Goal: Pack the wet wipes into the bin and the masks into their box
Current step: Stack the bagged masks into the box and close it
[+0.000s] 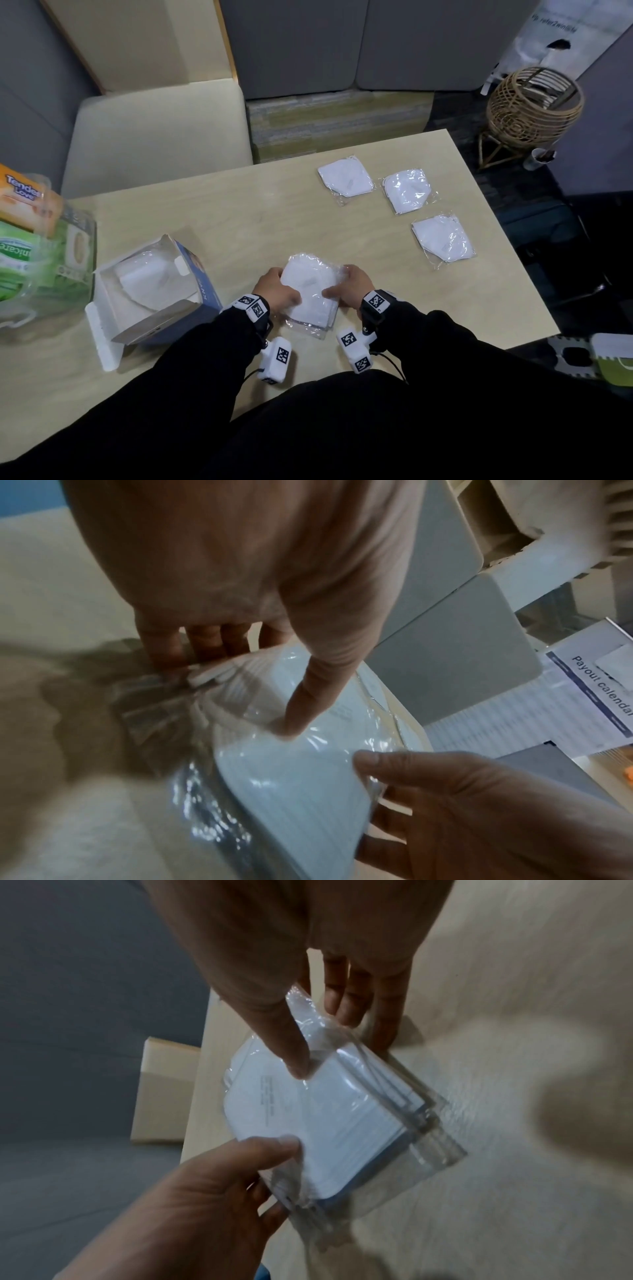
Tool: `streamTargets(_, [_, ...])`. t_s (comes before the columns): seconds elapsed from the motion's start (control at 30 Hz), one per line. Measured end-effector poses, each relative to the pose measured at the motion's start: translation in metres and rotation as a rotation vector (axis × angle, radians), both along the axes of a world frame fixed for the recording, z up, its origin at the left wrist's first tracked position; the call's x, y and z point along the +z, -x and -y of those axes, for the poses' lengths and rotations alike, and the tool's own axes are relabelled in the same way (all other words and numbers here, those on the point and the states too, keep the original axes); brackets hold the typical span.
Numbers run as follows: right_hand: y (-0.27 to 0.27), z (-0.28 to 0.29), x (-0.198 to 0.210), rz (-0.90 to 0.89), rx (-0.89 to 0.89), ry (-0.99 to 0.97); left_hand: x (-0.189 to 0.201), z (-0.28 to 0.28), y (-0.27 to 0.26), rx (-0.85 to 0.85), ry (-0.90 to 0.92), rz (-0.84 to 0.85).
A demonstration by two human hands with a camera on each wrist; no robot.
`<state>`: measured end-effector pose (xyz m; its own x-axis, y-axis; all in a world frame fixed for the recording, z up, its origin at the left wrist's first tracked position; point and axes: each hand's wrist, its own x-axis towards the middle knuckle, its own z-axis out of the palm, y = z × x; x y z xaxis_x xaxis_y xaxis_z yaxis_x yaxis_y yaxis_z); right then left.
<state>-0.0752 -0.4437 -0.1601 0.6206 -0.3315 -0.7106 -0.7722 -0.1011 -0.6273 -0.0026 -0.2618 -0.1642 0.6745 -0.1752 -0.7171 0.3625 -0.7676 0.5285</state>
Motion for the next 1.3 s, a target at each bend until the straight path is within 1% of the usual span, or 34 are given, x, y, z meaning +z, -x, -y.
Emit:
streamTargets(0.03, [-0.001, -0.001, -0.002, 0.019, 0.055, 0.059, -0.001, -0.001, 0.002, -0.005, 0.002, 0.007])
streamTargets(0.1, [-0.001, -0.005, 0.009, 0.111, 0.113, 0.083, 0.006, -0.001, 0.007, 0.037, 0.046, 0.017])
streamTargets(0.17, [-0.001, -0.007, 0.023, 0.265, 0.127, 0.033, 0.013, 0.0, 0.01, 0.131, 0.154, 0.048])
streamTargets(0.23, [-0.003, -0.003, 0.028, 0.449, 0.102, -0.031, 0.022, 0.003, 0.013, 0.234, 0.297, 0.132])
streamTargets(0.3, [-0.009, 0.001, 0.035, 0.546, 0.124, -0.042, 0.029, 0.007, 0.012, 0.319, 0.424, 0.201])
streamTargets(0.33, [-0.011, 0.002, 0.037, 0.559, 0.145, -0.043, 0.026, 0.007, 0.01, 0.331, 0.439, 0.214])
streamTargets(0.37, [-0.013, 0.003, 0.038, 0.563, 0.164, -0.051, 0.024, 0.007, 0.008, 0.341, 0.45, 0.228])
streamTargets(0.47, [-0.009, -0.001, 0.031, 0.528, 0.243, -0.008, 0.015, 0.002, 0.009, 0.229, 0.337, 0.27])
streamTargets(0.53, [-0.004, -0.005, 0.023, 0.514, 0.291, 0.029, 0.016, 0.001, 0.015, 0.216, 0.307, 0.263])
streamTargets(0.6, [-0.002, -0.006, 0.018, 0.506, 0.254, 0.035, 0.017, 0.001, 0.019, 0.213, 0.275, 0.29])
streamTargets(0.7, [-0.003, -0.005, 0.016, 0.502, 0.163, -0.011, 0.019, 0.0, 0.022, 0.208, 0.275, 0.317])
streamTargets(0.8, [-0.004, -0.007, 0.012, 0.494, 0.152, -0.029, 0.017, 0.001, 0.025, 0.17, 0.258, 0.312])
streamTargets(0.93, [-0.003, -0.004, 0.008, 0.529, 0.142, -0.003, 0.015, 0.002, 0.024, 0.167, 0.215, 0.415])
streamTargets(1.03, [0.001, -0.001, 0.007, 0.547, 0.147, 0.002, 0.01, -0.001, 0.027, 0.164, 0.18, 0.436])
streamTargets(1.17, [0.006, 0.004, 0.003, 0.516, 0.222, 0.0, 0.009, -0.009, 0.029, 0.158, 0.195, 0.444])
streamTargets(1.23, [0.003, 0.007, -0.001, 0.479, 0.29, 0.066, 0.012, -0.011, 0.029, 0.142, 0.201, 0.441])
streamTargets(1.3, [-0.004, 0.008, 0.002, 0.485, 0.345, 0.143, 0.022, -0.013, 0.029, 0.131, 0.203, 0.447])
